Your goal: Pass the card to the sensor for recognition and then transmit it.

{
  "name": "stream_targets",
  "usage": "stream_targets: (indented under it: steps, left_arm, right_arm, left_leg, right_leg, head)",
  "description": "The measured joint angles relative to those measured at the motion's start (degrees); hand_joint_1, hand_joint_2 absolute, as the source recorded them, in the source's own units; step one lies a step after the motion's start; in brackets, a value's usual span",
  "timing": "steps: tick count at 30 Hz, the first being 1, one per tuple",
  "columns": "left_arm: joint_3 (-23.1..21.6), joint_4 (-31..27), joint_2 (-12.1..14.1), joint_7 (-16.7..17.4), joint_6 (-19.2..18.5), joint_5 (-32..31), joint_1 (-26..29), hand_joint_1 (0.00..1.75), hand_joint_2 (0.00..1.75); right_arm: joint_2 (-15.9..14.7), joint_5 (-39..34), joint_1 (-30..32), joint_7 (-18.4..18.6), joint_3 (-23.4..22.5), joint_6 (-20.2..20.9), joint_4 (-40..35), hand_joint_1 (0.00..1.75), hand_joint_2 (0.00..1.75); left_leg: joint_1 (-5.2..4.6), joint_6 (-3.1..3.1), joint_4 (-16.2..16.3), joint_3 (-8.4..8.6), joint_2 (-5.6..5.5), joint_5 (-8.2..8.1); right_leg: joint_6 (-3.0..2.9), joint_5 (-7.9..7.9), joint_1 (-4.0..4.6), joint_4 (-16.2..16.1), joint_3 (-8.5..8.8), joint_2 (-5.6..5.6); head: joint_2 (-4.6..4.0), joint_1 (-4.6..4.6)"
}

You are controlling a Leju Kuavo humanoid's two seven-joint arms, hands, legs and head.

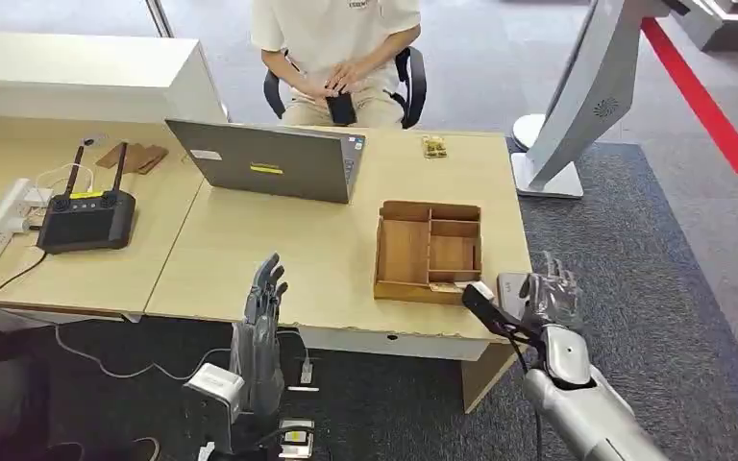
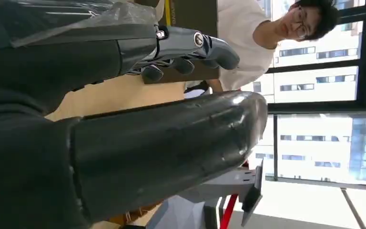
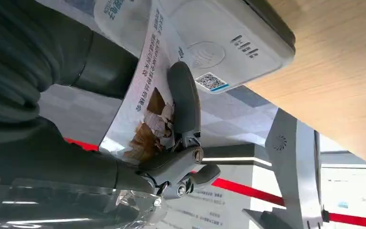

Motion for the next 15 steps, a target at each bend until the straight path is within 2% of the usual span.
stream_targets:
  steps: [9, 13, 15]
  left_arm:
    - [0.0, 0.0, 0.0, 0.0, 0.0, 0.0, 0.0, 0.0, 0.0]
    - [0.0, 0.0, 0.0, 0.5, 0.0, 0.0, -0.2, 0.0, 0.0]
    - [-0.1, 0.0, 0.0, 0.6, 0.0, 0.1, -0.3, 0.0, 0.0]
  right_arm:
    - [0.1, -0.2, -0.3, 0.0, -0.1, -0.4, 1.2, 1.75, 1.75]
    - [0.1, -1.0, -0.4, -0.7, -1.1, -4.5, 1.5, 1.75, 1.75]
    - [0.0, -0.6, -0.1, -0.2, -1.3, -4.5, 0.2, 1.75, 1.75]
  left_leg:
    - [0.0, 0.0, 0.0, 0.08, 0.01, 0.0]
    - [0.0, 0.05, 0.0, 0.05, 0.0, 0.04]
    - [0.0, 0.06, 0.0, 0.01, 0.0, 0.04]
  right_leg:
    - [0.01, 0.01, 0.0, 0.0, 0.07, 0.0]
    - [0.04, 0.05, -0.01, 0.0, 0.07, 0.0]
    - [0.04, 0.05, -0.01, 0.0, 0.03, 0.0]
  head:
    - [0.0, 0.0]
    - [0.0, 0.0]
    - [0.0, 0.0]
